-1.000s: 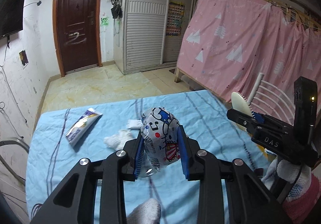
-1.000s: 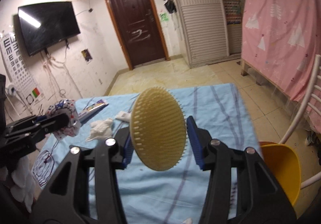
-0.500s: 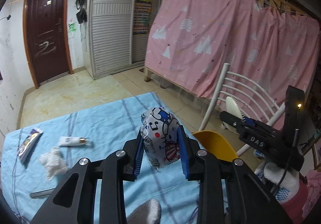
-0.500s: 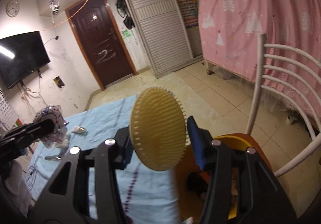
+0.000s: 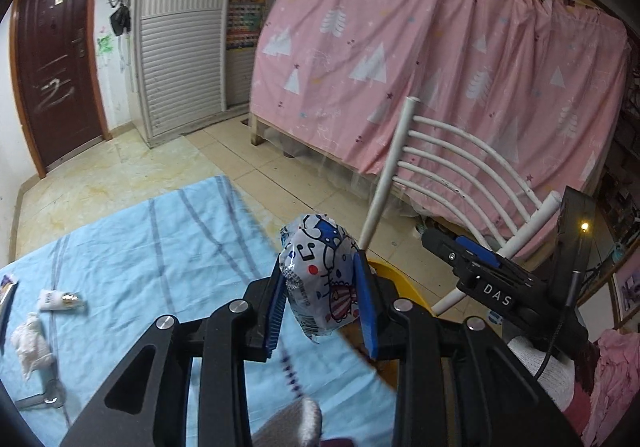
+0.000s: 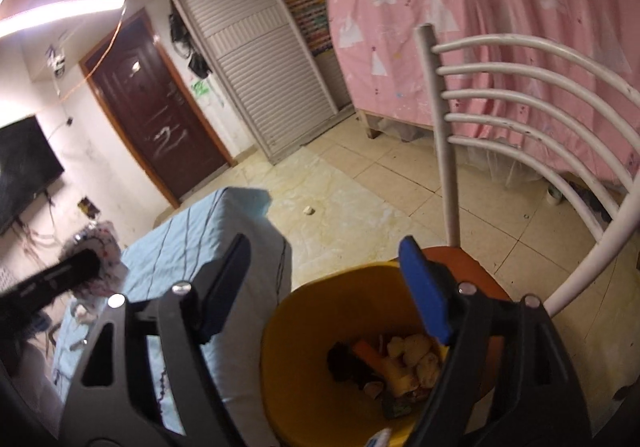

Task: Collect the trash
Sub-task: 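Carry cup and brush to the bucket and open both grippers, then return both grippers over the bed toward the tissue and white tube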

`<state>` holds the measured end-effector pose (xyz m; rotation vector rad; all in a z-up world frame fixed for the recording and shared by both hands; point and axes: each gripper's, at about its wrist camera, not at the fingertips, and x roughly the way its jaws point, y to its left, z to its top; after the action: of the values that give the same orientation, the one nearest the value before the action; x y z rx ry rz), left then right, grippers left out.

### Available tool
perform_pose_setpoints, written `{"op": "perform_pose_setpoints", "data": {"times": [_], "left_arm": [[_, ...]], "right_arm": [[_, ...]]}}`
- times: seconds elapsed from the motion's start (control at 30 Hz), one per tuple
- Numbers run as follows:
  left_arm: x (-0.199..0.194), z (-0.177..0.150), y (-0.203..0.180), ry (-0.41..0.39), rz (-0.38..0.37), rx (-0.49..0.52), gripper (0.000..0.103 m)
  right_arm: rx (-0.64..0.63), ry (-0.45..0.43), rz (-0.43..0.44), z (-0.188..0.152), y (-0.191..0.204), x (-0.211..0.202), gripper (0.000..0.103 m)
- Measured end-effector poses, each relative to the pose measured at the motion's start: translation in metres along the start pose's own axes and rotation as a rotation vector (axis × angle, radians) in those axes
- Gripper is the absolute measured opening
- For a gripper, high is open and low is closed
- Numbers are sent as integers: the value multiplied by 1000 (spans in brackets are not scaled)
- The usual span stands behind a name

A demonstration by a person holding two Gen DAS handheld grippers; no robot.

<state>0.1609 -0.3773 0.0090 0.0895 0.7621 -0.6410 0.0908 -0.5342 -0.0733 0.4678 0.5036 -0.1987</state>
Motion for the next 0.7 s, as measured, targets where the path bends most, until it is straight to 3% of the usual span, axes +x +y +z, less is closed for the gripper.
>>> {"op": "perform_pose_setpoints", "data": {"times": [0.13, 0.27, 0.43, 0.7], "left_arm": [[18, 3, -23, 21, -27, 14, 27], [32, 4, -36, 53, -51, 16, 49], [35, -2, -38, 67, -47, 20, 50], [10, -5, -9, 37, -22, -14, 51]], "right_arm": [[40, -12, -5, 3, -14, -2, 74], [59, -29, -6, 7, -22, -8, 74], [51, -27, 13, 7, -18, -9, 77], [-4, -3, 47, 4, 13, -3, 79]]}}
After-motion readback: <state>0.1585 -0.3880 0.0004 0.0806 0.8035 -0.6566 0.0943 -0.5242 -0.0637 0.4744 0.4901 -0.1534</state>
